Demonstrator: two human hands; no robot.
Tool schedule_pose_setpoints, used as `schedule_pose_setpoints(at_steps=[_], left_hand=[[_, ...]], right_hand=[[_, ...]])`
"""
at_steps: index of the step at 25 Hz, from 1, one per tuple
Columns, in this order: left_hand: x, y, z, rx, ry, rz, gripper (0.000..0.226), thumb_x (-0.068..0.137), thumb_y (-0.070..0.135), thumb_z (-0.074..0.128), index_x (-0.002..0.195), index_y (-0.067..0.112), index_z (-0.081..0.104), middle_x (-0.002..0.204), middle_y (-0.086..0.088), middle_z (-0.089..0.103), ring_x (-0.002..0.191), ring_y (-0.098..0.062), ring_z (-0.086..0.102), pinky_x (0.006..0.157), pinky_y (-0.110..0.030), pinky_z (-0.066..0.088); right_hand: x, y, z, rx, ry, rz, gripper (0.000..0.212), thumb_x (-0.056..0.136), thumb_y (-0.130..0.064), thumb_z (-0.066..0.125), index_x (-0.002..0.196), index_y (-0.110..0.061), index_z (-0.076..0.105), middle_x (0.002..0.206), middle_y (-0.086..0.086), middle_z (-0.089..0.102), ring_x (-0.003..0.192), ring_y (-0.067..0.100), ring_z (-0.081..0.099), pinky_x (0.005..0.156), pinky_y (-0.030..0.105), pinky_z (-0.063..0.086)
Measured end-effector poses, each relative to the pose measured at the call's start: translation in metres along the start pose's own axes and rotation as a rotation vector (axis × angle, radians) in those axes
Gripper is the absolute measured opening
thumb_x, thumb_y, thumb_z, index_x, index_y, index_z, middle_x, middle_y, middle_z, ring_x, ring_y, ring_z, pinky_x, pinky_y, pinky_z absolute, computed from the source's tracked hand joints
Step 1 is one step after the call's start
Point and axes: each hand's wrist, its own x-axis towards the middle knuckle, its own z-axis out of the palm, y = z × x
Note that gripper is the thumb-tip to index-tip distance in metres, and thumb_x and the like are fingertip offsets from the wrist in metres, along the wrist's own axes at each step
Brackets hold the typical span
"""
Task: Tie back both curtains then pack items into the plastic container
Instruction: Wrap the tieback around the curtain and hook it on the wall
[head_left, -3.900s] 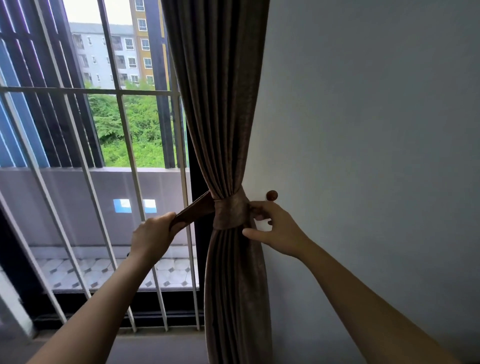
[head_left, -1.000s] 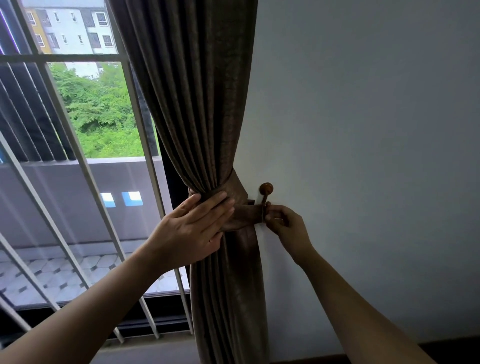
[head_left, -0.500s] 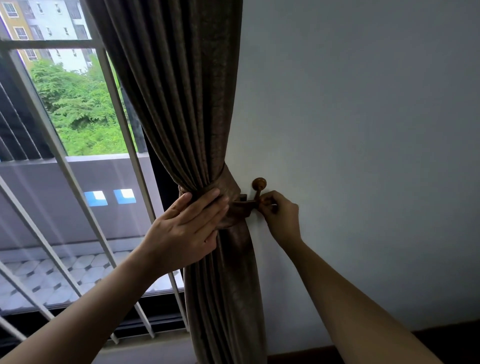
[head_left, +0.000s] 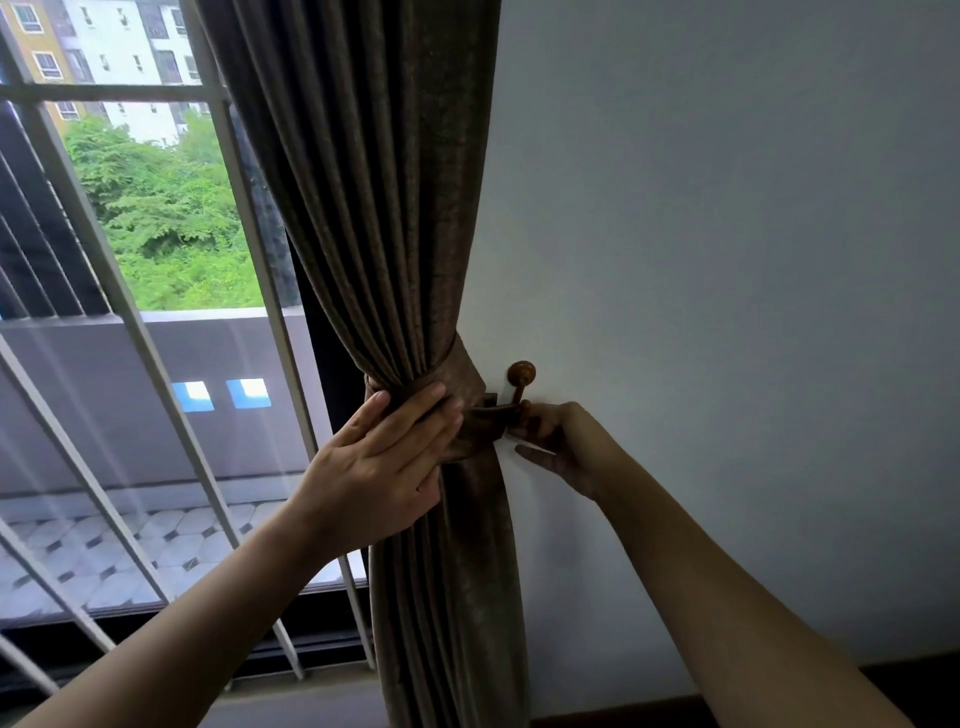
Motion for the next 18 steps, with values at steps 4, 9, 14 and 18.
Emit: schedule_pose_setpoints(at_steps=[4, 9, 14, 18], left_hand=[[0.001, 0.006, 0.001, 0.005, -0.009, -0.022, 0.041, 0.086, 0.025, 0.055, 0.125, 0.013, 0.06, 0.137, -0.004, 0.053, 0.134, -0.019, 0.037, 0.113, -0.042, 0.02], [-0.006, 0.021, -0.019, -0.288, 0.11, -0.39, 0.028, 0.094, 0.028, 0.048, 0.118, 0.013, 0.051, 0.13, -0.012, 0.042, 0.125, -0.021, 0.04, 0.105, -0.037, 0.033], [0.02, 0.01, -0.041, -0.821, 0.119, -0.894, 0.011, 0.092, 0.014, 0.052, 0.101, 0.008, 0.055, 0.092, -0.002, 0.058, 0.083, 0.006, 0.057, 0.072, -0.009, 0.047], [0.026, -0.002, -0.044, -1.423, -0.204, -1.733, 0.012, 0.095, 0.013, 0.049, 0.089, 0.007, 0.058, 0.065, -0.002, 0.055, 0.05, -0.007, 0.053, 0.05, -0.017, 0.048]], right_hand=[[-0.01, -0.005, 0.006, -0.009, 0.026, 0.067, 0.029, 0.074, 0.008, 0.033, 0.077, -0.001, 0.061, 0.102, 0.006, 0.066, 0.099, 0.019, 0.06, 0.091, 0.037, 0.049], [-0.03, -0.017, 0.012, -0.434, 0.043, -0.306, 0.042, 0.088, -0.002, 0.049, 0.125, -0.018, 0.059, 0.122, -0.004, 0.057, 0.114, 0.015, 0.051, 0.086, 0.022, 0.042], [-0.064, -0.022, 0.029, -0.707, -0.045, -0.862, 0.02, 0.09, -0.008, 0.055, 0.099, -0.023, 0.064, 0.096, -0.004, 0.067, 0.086, 0.018, 0.066, 0.074, 0.025, 0.054], [-0.071, -0.022, 0.041, -0.345, 0.09, -0.29, 0.006, 0.091, -0.013, 0.053, 0.096, -0.016, 0.054, 0.097, 0.008, 0.062, 0.085, 0.019, 0.06, 0.078, 0.029, 0.05]])
